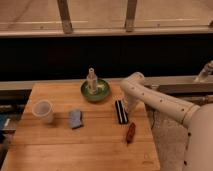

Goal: Push the eraser across the table

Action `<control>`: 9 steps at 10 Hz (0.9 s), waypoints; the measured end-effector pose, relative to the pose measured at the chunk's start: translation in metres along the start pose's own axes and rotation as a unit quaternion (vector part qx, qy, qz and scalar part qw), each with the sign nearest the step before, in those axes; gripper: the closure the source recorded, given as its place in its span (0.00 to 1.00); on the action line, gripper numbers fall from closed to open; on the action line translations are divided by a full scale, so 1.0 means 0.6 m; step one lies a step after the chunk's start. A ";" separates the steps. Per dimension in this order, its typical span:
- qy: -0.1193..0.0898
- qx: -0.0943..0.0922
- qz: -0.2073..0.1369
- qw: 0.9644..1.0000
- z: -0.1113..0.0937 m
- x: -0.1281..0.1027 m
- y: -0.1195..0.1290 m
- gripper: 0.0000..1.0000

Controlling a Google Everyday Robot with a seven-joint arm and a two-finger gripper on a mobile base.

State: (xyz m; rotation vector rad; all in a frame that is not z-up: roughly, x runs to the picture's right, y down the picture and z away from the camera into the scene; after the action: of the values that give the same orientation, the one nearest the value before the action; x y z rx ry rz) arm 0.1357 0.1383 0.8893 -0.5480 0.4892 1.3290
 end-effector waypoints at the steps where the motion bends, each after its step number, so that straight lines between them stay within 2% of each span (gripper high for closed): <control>1: -0.005 -0.008 -0.015 1.000 -0.006 -0.002 0.024 1.00; 3: -0.011 -0.016 -0.033 0.999 -0.011 -0.008 0.055 1.00; 9: -0.030 -0.050 -0.068 0.996 -0.010 -0.057 0.112 1.00</control>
State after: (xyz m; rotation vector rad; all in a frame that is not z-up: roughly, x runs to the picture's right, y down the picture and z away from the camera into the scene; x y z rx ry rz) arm 0.0633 0.1184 0.8995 -0.6107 0.3309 1.2412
